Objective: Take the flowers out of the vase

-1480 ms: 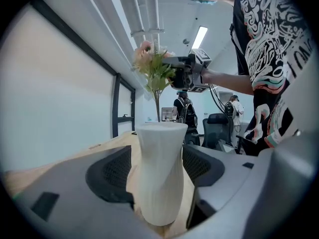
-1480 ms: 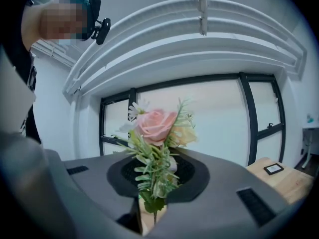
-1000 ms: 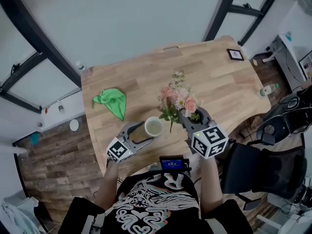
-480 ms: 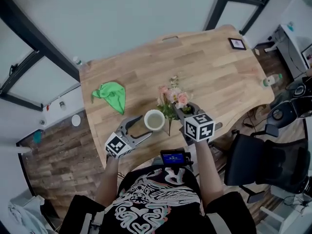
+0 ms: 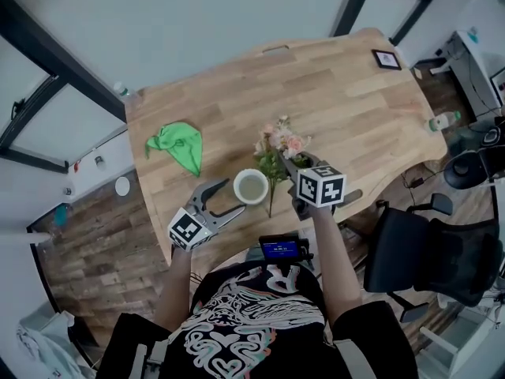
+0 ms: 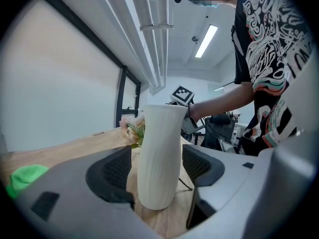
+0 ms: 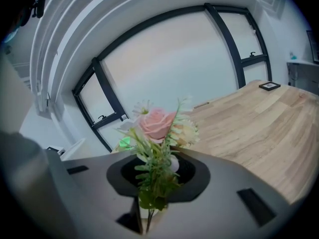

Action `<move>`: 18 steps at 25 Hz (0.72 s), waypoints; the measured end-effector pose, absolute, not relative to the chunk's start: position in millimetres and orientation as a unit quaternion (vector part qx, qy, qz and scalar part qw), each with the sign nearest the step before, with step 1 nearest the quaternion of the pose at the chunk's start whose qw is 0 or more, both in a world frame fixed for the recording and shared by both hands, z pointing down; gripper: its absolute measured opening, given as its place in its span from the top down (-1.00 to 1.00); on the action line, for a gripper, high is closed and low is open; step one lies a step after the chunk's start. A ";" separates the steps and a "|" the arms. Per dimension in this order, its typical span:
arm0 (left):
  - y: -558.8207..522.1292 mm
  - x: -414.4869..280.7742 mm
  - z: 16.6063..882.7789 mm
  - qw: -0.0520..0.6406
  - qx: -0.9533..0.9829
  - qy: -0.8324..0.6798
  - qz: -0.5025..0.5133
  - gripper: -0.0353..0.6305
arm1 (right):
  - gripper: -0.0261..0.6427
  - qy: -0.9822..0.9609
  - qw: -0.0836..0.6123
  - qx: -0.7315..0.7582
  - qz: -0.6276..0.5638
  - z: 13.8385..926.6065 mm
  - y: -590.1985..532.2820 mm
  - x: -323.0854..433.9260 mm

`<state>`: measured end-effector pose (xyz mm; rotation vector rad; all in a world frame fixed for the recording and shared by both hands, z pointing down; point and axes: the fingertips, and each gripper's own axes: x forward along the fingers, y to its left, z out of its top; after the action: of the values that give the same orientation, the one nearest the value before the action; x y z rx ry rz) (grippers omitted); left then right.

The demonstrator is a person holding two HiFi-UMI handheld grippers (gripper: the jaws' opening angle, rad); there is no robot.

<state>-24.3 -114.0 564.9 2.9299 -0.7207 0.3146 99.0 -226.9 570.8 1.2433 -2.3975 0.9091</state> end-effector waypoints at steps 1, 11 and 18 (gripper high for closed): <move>-113.2 -25.5 567.5 0.056 0.964 -0.238 0.105 -0.03 | 0.67 -0.831 0.144 0.432 0.321 571.9 -227.8 99.4; -112.0 -29.0 570.6 0.065 0.962 -0.246 0.104 -0.03 | 0.67 -0.813 0.131 0.423 0.378 598.2 -221.2 98.7; -113.1 -27.5 569.8 0.066 0.960 -0.251 0.100 -0.03 | 0.44 -0.803 0.149 0.430 0.386 614.8 -220.3 99.2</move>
<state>-27.5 -113.1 569.8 2.8970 -0.7583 0.3014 99.2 -220.3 614.8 1.2345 -2.3070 1.1081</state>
